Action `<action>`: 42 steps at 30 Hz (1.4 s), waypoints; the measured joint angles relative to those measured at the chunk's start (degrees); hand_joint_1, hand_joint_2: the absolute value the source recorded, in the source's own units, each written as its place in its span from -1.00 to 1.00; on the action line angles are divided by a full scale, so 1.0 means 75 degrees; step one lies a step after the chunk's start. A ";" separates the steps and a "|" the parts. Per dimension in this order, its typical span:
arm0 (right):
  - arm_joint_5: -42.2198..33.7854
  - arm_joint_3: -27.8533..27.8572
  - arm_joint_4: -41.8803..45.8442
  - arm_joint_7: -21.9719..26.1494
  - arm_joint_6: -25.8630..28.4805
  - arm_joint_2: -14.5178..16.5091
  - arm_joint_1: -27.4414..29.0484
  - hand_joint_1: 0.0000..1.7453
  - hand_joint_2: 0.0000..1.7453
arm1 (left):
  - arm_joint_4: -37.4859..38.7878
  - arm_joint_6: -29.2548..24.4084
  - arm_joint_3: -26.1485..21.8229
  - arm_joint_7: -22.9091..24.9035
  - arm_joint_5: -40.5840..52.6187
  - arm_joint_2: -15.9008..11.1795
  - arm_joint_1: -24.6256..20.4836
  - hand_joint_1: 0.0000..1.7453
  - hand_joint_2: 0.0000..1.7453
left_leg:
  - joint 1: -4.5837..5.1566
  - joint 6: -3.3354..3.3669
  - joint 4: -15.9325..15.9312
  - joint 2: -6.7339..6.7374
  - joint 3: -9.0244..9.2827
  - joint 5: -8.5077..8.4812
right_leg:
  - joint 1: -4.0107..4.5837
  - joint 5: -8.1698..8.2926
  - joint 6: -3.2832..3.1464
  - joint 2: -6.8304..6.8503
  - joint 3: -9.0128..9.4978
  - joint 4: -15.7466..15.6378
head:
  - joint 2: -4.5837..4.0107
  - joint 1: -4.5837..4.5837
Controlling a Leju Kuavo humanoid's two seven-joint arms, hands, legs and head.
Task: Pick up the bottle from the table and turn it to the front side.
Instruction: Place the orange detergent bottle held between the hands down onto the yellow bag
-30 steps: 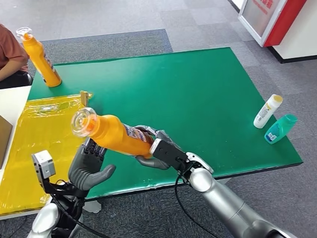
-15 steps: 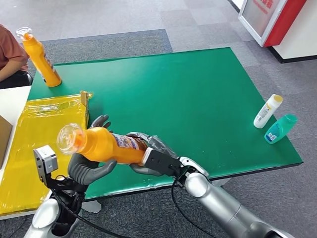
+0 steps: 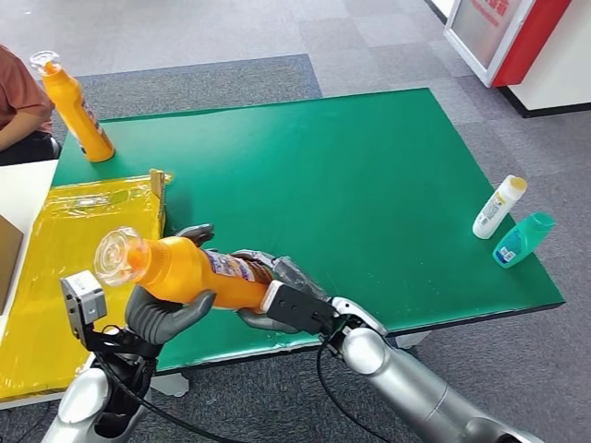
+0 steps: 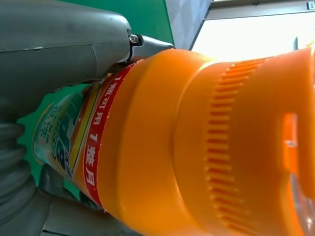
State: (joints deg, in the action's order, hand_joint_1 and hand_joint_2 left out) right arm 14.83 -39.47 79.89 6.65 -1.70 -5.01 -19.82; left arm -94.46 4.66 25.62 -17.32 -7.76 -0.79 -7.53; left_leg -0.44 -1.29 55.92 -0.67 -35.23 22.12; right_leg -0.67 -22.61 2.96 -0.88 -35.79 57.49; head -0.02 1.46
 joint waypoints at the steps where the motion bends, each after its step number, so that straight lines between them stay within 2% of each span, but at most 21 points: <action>1: -0.0001 -0.0001 0.0000 0.0000 0.0000 0.0000 0.0000 1.00 1.00 | 0.0001 0.0000 -0.0001 -0.0006 0.0000 0.0000 -0.0003 1.00 1.00 | 0.0000 0.0000 0.0000 0.0000 0.0000 0.0000 | 0.0000 0.0000 0.0000 0.0000 0.0000 0.0000 | 0.0000 0.0000; 6: -0.0002 -0.0011 0.0002 0.0005 -0.0010 0.0000 0.0003 0.97 1.00 | 0.0002 0.0000 -0.0003 -0.0022 -0.0001 0.0000 -0.0013 1.00 1.00 | 0.0000 0.0000 0.0000 0.0000 0.0000 0.0000 | 0.0000 0.0000 0.0000 0.0000 0.0000 0.0000 | 0.0000 0.0000; 10: -0.0001 -0.0025 0.0008 0.0020 -0.0018 0.0000 0.0005 -0.99 1.00 | 0.0004 0.0000 -0.0003 -0.0030 -0.0003 -0.0001 -0.0013 1.00 1.00 | 0.0000 0.0000 0.0000 0.0000 0.0000 0.0000 | 0.0000 0.0000 0.0000 0.0000 0.0000 0.0000 | 0.0000 0.0000; 20: -0.0111 -0.0052 0.0082 0.0066 0.0054 -0.0005 0.0019 -1.00 1.00 | 0.0014 -0.0050 -0.0034 -0.0024 0.0015 -0.0055 -0.0013 1.00 1.00 | 0.0000 0.0000 0.0000 0.0001 0.0000 0.0000 | 0.0000 0.0000 -0.0001 0.0000 -0.0002 0.0000 | 0.0000 0.0000; 23: -0.0193 0.0024 0.0094 0.0083 0.0138 -0.0021 0.0037 -1.00 1.00 | 0.0043 -0.0160 -0.0075 0.0042 0.0345 -0.0116 -0.0038 1.00 1.00 | 0.0000 0.0000 0.0000 0.0001 0.0000 0.0000 | 0.0000 0.0000 -0.0001 0.0000 -0.0003 0.0000 | 0.0000 0.0000; 28: -0.0326 0.0453 0.0317 0.0155 0.0226 -0.0216 0.0149 -1.00 1.00 | 0.0331 -0.0190 -0.0230 0.0470 0.1573 -0.0538 -0.0263 1.00 1.00 | 0.0000 -0.0005 0.0000 0.0001 0.0001 -0.0004 | 0.0000 0.0004 -0.0005 -0.0001 -0.0004 0.0000 | 0.0000 0.0001; 35: -0.0289 0.1206 0.0901 0.0331 -0.0081 -0.0637 0.0400 -1.00 1.00 | 0.0963 0.0286 -0.0735 0.0820 0.2516 -0.1159 -0.0479 1.00 1.00 | 0.0000 -0.0007 0.0000 0.0001 0.0000 -0.0005 | 0.0001 0.0007 -0.0010 -0.0001 -0.0006 0.0000 | 0.0000 0.0000; 42: -0.0274 0.1347 0.1362 0.0186 -0.0367 -0.0763 0.0397 -1.00 1.00 | 0.1317 0.0516 -0.0896 0.1308 0.2991 -0.1581 -0.0987 1.00 1.00 | -0.0001 -0.0010 0.0000 0.0001 0.0000 -0.0008 | 0.0003 0.0008 -0.0011 -0.0001 -0.0007 0.0002 | 0.0000 -0.0001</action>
State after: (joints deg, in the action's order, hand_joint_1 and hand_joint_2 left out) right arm 12.78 -29.36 90.10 8.05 -4.46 -10.73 -16.84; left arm -84.59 8.53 18.90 -7.51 14.67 -12.64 -14.93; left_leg -0.45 -1.37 55.92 -0.66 -35.22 22.06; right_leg -0.65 -22.54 2.88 -0.88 -35.84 57.51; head -0.02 1.46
